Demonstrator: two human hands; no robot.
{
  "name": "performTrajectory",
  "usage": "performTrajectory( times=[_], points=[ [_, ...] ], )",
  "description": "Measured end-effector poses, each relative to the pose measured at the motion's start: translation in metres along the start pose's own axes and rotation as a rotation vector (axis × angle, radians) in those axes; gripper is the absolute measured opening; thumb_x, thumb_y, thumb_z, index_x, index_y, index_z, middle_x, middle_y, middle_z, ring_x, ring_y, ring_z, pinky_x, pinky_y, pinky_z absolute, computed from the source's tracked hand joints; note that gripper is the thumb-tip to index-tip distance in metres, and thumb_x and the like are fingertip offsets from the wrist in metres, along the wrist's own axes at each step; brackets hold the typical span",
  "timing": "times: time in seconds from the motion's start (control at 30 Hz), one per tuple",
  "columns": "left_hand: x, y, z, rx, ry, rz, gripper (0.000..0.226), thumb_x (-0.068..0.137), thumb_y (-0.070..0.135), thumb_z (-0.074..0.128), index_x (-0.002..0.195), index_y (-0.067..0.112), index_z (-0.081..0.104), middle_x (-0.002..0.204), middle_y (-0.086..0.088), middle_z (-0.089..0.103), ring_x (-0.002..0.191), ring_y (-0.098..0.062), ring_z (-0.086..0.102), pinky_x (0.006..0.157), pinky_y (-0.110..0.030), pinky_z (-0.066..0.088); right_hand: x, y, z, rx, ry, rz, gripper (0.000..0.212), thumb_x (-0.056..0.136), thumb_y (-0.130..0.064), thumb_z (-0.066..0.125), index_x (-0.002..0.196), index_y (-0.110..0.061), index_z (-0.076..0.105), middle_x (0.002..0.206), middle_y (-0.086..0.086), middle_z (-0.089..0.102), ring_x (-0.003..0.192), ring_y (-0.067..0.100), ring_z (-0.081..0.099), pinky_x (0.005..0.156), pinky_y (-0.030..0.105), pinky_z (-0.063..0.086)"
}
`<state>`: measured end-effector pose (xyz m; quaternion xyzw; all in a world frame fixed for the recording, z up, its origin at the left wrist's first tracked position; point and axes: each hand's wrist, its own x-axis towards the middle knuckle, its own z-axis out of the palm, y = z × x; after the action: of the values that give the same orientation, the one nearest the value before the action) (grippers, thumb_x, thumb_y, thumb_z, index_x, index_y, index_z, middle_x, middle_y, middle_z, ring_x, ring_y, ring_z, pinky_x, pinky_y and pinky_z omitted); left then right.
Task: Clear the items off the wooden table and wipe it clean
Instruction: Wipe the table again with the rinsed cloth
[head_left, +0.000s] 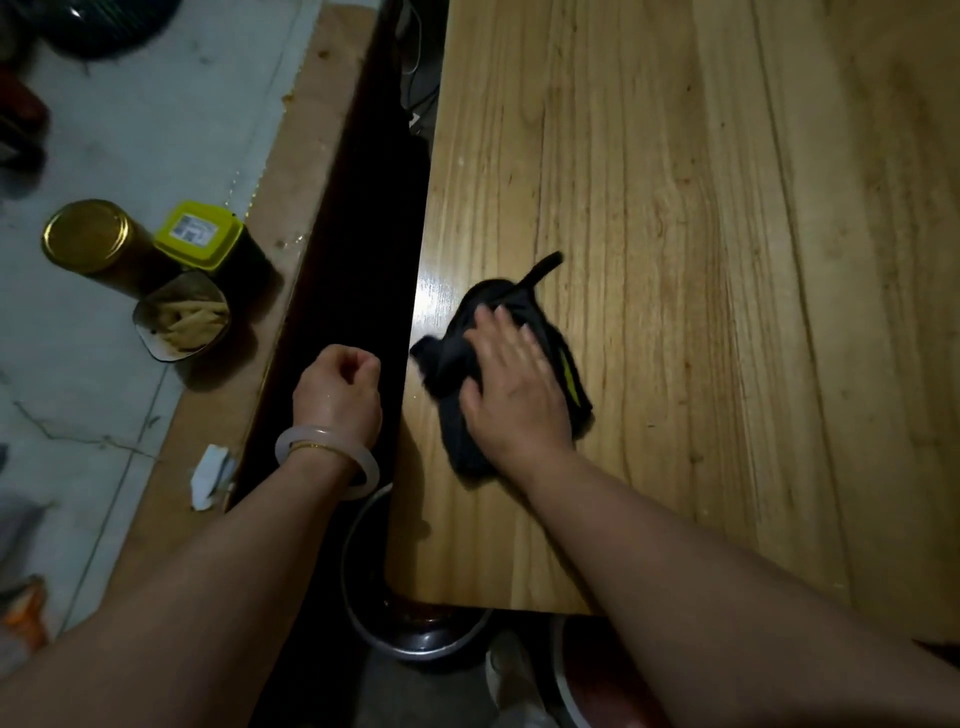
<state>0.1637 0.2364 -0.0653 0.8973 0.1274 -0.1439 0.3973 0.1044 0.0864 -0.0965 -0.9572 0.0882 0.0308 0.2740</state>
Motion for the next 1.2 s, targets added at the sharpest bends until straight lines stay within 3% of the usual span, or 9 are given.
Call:
performTrajectory(
  times=[0.1,0.2,0.37,0.43,0.53,0.63,0.87,1.03,1.2],
  points=[
    [-0.011,0.005,0.005,0.046,0.014,0.073,0.009,0.095,0.022,0.052,0.095,0.019,0.060,0.087,0.005,0.058,0.082,-0.013,0.055,0.073,-0.027,0.040,-0.037,-0.009,0.017,-0.021,-0.073,-0.195,0.055,0.094,-0.028,0.047,0.147,-0.015,0.038,0.162,-0.001,0.015,0.149,0.012,0.008,0.122,0.033,0.003],
    [-0.023,0.010,0.018,0.108,-0.024,0.128,0.006,0.093,0.022,0.053,0.091,0.020,0.058,0.087,0.004,0.061,0.082,-0.014,0.056,0.073,-0.027,0.041,-0.075,-0.011,0.024,-0.041,-0.139,-0.355,0.054,0.075,-0.029,0.068,0.125,-0.012,0.059,0.143,0.008,0.051,0.139,0.020,0.036,0.120,0.035,0.020],
    [-0.043,0.023,0.047,0.212,-0.133,0.190,0.006,0.091,0.025,0.057,0.088,0.020,0.060,0.083,0.003,0.063,0.078,-0.016,0.060,0.072,-0.031,0.049,-0.109,0.024,0.012,0.050,-0.220,-0.575,0.046,0.074,-0.028,0.070,0.116,-0.016,0.057,0.105,0.004,0.067,0.108,0.019,0.052,0.111,0.034,0.032],
    [-0.049,0.029,0.060,0.224,-0.153,0.197,0.007,0.091,0.024,0.057,0.089,0.018,0.060,0.081,0.002,0.063,0.079,-0.019,0.060,0.072,-0.033,0.050,-0.109,0.045,0.000,0.038,-0.257,-0.618,0.042,0.075,-0.026,0.068,0.115,-0.013,0.060,0.107,0.007,0.067,0.108,0.022,0.054,0.111,0.034,0.030],
    [-0.054,0.035,0.074,0.217,-0.142,0.182,0.006,0.091,0.021,0.057,0.090,0.015,0.060,0.081,0.000,0.061,0.083,-0.023,0.060,0.074,-0.030,0.045,-0.093,0.079,-0.021,0.015,-0.240,-0.557,0.050,0.075,-0.027,0.058,0.121,-0.010,0.061,0.130,0.011,0.061,0.128,0.024,0.051,0.117,0.036,0.027],
    [-0.058,0.042,0.088,0.227,-0.165,0.138,0.004,0.090,0.020,0.058,0.093,0.017,0.058,0.088,-0.001,0.061,0.086,-0.023,0.059,0.074,-0.027,0.041,-0.062,0.117,-0.053,-0.014,-0.224,-0.354,0.066,0.079,-0.036,0.040,0.141,-0.015,0.046,0.153,0.004,0.040,0.143,0.016,0.031,0.121,0.030,0.014],
    [-0.057,0.053,0.098,0.325,-0.261,0.022,0.040,0.073,0.028,0.079,0.096,0.019,0.048,0.098,-0.001,0.055,0.089,-0.022,0.055,0.075,-0.034,0.045,-0.007,0.182,-0.105,0.041,-0.030,0.109,0.060,0.095,-0.028,0.050,0.151,-0.026,0.028,0.161,0.000,0.020,0.148,0.022,0.013,0.119,0.031,0.006],
    [-0.052,0.054,0.103,0.278,-0.240,-0.037,0.043,0.068,0.021,0.083,0.091,0.015,0.047,0.086,-0.001,0.054,0.075,-0.019,0.051,0.068,-0.033,0.041,-0.036,0.166,-0.093,-0.014,-0.017,-0.026,0.055,0.097,-0.029,0.046,0.149,-0.020,0.031,0.160,-0.007,0.015,0.147,0.006,0.004,0.122,0.030,0.000],
    [-0.050,0.054,0.112,0.236,-0.189,-0.078,0.043,0.069,0.018,0.083,0.087,0.015,0.044,0.085,-0.001,0.052,0.081,-0.022,0.053,0.073,-0.034,0.042,-0.105,0.146,-0.074,-0.094,-0.172,-0.299,0.063,0.090,-0.046,0.043,0.146,-0.018,0.039,0.161,-0.004,0.018,0.149,0.010,0.008,0.121,0.040,0.015]
  ],
)
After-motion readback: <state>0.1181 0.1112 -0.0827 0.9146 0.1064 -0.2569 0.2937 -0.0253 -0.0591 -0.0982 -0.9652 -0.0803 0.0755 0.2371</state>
